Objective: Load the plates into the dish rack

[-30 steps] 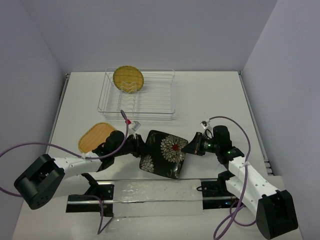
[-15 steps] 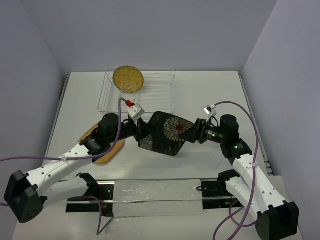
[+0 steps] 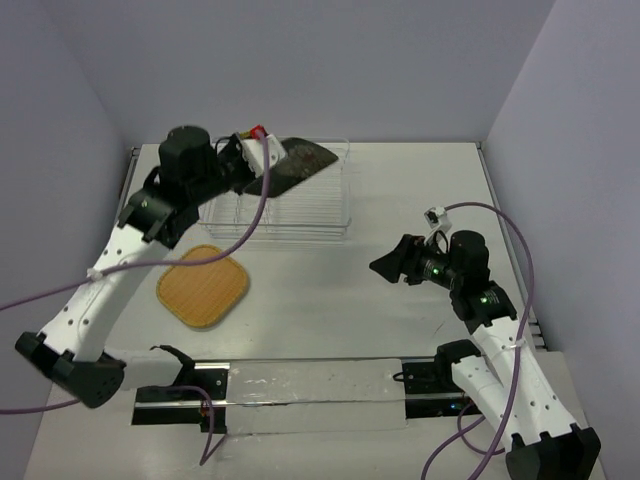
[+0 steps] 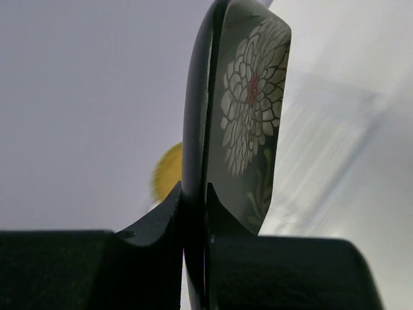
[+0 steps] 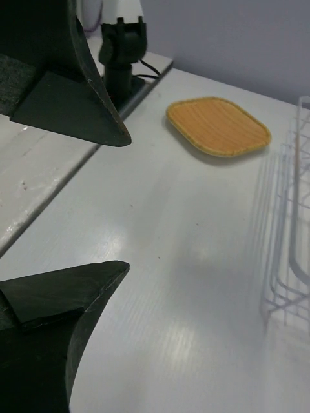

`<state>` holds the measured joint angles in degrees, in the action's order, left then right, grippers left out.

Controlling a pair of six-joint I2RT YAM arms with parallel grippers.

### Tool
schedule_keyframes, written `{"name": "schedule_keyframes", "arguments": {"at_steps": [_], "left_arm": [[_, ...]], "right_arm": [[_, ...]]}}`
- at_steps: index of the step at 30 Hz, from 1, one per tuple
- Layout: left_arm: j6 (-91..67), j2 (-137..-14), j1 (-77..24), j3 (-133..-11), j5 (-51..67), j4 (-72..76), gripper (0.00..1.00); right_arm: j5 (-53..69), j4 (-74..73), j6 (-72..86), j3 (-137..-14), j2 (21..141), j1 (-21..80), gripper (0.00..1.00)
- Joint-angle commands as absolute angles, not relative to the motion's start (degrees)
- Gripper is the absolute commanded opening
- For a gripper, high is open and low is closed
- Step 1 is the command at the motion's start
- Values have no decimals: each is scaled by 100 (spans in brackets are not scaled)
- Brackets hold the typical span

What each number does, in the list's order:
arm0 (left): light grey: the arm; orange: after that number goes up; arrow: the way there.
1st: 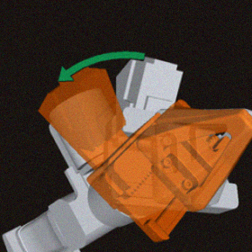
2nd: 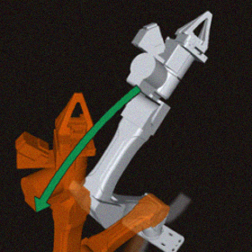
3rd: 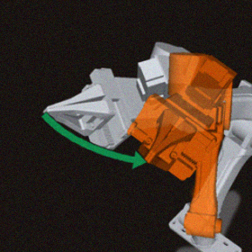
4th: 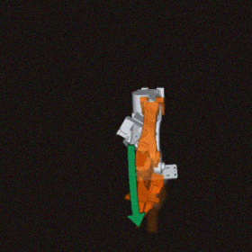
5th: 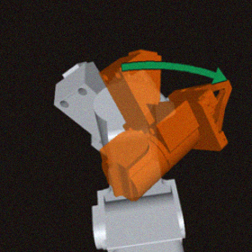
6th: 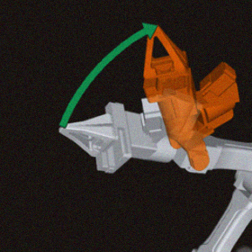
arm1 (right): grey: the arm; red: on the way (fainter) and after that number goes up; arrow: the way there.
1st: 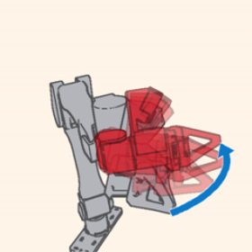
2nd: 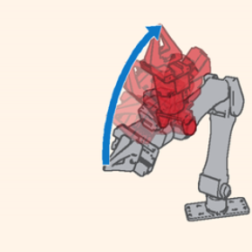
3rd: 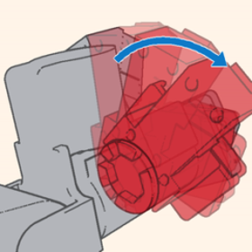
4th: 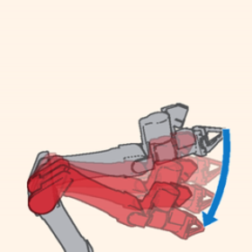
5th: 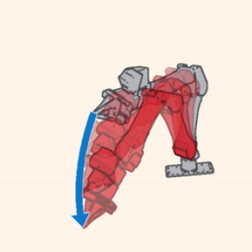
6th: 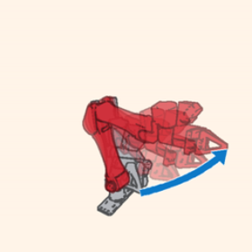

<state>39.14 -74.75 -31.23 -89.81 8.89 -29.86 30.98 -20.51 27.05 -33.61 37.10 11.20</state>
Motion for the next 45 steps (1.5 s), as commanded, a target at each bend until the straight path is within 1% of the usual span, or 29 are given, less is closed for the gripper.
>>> {"name": "schedule_keyframes", "arguments": {"at_steps": [1, 3, 4, 9, 11, 12, 14, 15, 19, 21, 23, 26, 30, 32, 34, 39, 45], "left_arm": [[6102, -8317, -2681, -10361, 106, -4179, 0], [6701, -8644, -2528, -10989, 19, -4500, 0], [6850, -8753, -2452, -11003, -218, -4428, 0], [7830, -8946, -2340, -10492, -472, -3639, 0], [8092, -9130, -2300, -10621, -510, -3569, 0], [8186, -9411, -2231, -10857, -513, -3603, 0], [8378, -9752, -2103, -11390, -199, -3656, 0], [8573, -9820, -2036, -11420, 25, -3656, 0], [8967, -9795, -1878, -10962, 685, -3099, 0], [9008, -9835, -1839, -10769, 925, -2895, 0], [8982, -10037, -1819, -10939, 1121, -2866, 0], [8812, -10276, -1819, -11149, 1112, -3015, 0], [8921, -10189, -1819, -10803, 1447, -2787, 0], [8871, -10230, -1819, -11004, 1599, -2979, 0], [8784, -10373, -1819, -11364, 1771, -3474, 0], [8875, -10352, -1819, -11032, 1476, -3241, 0], [8701, -10659, -1819, -11201, 1392, -3472, 0]], "right_arm": [[2156, -2304, 2431, -3908, 3856, 1069, 79], [1880, -2311, 2469, -4031, 4062, 1046, 79], [1819, -2303, 2470, -4131, 4245, 1037, 79], [1512, -2303, 2494, -4444, 4781, 993, 78], [1480, -2294, 2481, -4530, 4945, 940, 78], [1497, -2294, 2479, -4584, 5034, 909, 78], [1512, -2294, 2490, -4686, 5200, 859, 79], [1512, -2294, 2512, -4703, 5262, 837, 78], [1474, -2298, 2561, -4737, 5415, 767, 78], [1457, -2296, 2562, -4740, 5467, 706, 78], [1484, -2303, 2582, -4753, 5493, 620, 78], [1550, -2298, 2572, -4776, 5519, 533, 78], [1727, -2303, 2488, -4876, 5695, 363, 78], [1790, -2303, 2461, -4913, 5779, 327, 78], [1861, -2300, 2421, -4967, 5885, 277, 78], [1997, -2294, 2352, -5018, 6063, 195, 78], [2194, -2303, 2312, -5132, 6273, 90, 78]]}}
